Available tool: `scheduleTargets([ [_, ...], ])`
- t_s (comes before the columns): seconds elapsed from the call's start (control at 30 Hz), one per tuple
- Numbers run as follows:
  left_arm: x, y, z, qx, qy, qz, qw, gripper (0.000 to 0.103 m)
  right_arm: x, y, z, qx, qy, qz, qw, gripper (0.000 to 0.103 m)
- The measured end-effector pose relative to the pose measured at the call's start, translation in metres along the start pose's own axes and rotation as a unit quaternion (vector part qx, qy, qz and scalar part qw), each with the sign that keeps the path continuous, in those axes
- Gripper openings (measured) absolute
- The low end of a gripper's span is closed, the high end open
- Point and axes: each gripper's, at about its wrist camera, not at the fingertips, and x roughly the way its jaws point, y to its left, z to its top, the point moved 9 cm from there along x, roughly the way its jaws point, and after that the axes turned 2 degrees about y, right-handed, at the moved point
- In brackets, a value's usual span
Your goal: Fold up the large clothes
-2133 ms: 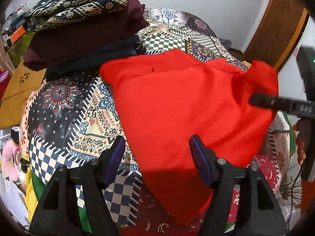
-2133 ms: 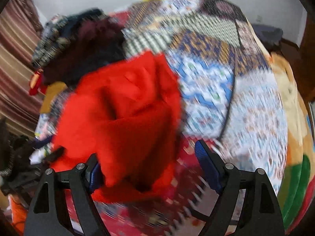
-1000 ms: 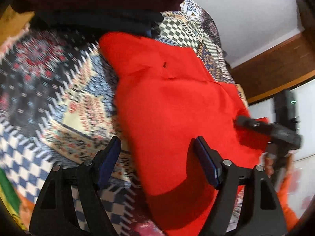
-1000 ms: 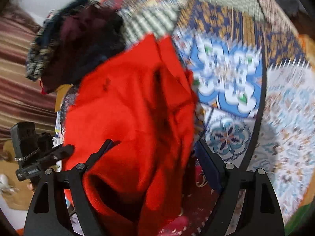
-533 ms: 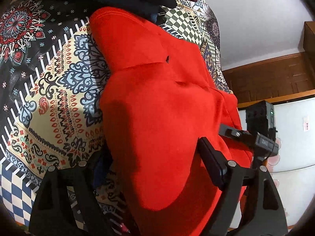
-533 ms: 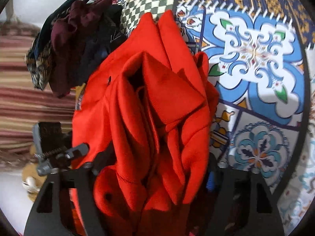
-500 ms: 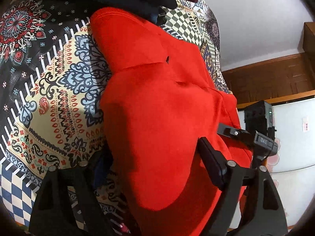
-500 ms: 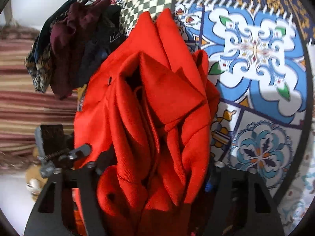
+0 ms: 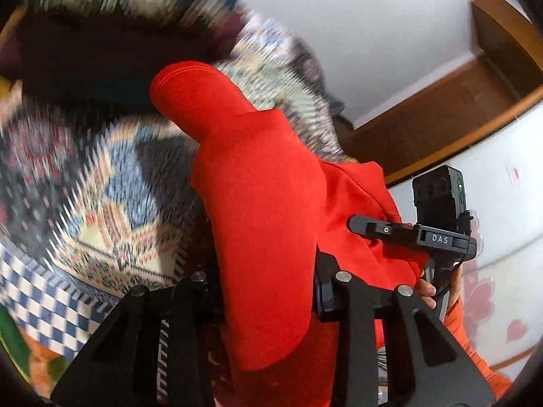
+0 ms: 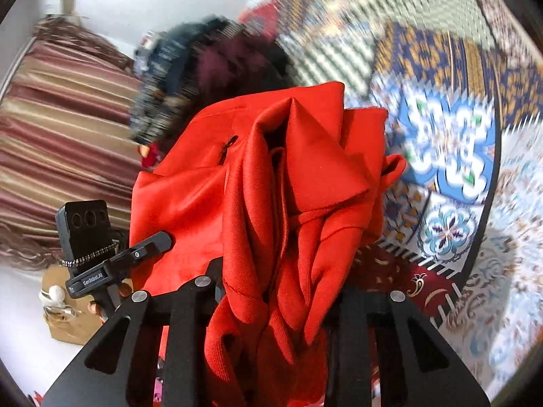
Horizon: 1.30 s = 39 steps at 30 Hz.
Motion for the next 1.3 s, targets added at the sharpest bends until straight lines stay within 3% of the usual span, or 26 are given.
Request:
scheduleTargets([
  [0.17,-0.064,-0.045,0.031,0.055,-0.063,-0.004,0.9965,0.035,-0.042,0.063,0.027,-0.053,-0.063,0.004,0.997,0.027],
  [0.37,-0.136,-0.082,0.086,0.107,-0.138,0.009,0.9845,0.035,-0.064,0.138,0.078,-0.108,-0.120,0.016,0.987,0.027],
  [0.53,-0.182,-0.090,0.144,0.137,-0.181,0.033,0.9732,0.035,-0.054,0.178,0.123,-0.155,-0.160,0.006,0.975,0.027],
  [0.67,-0.207,-0.077,0.195,0.156,-0.214,0.048,0.9632,0.035,-0.021,0.193,0.168,-0.160,-0.165,0.016,0.973,0.027],
  [0.73,-0.211,-0.061,0.219,0.151,-0.220,0.053,0.9623,0.035,-0.004,0.195,0.188,-0.161,-0.162,0.017,0.973,0.027],
  [0.87,-0.205,-0.012,0.269,0.125,-0.205,0.047,0.9695,0.036,0.042,0.190,0.223,-0.160,-0.157,0.011,0.974,0.027],
  [1.0,-0.166,0.062,0.307,0.085,-0.174,0.071,0.9785,0.039,0.096,0.159,0.238,-0.153,-0.131,-0.024,0.979,0.027],
  [1.07,-0.134,0.100,0.311,0.064,-0.139,0.103,0.9828,0.044,0.135,0.129,0.241,-0.156,-0.100,-0.082,0.979,0.029],
  [1.13,-0.100,0.145,0.308,0.046,-0.092,0.153,0.9829,0.054,0.155,0.107,0.237,-0.143,-0.079,-0.094,0.982,0.032],
  [1.23,-0.088,0.167,0.301,0.044,-0.094,0.152,0.9830,0.061,0.150,0.094,0.229,-0.135,-0.078,-0.074,0.985,0.039],
  [1.3,-0.092,0.169,0.297,0.054,-0.108,0.162,0.9794,0.069,0.135,0.094,0.225,-0.150,-0.096,-0.106,0.978,0.052],
])
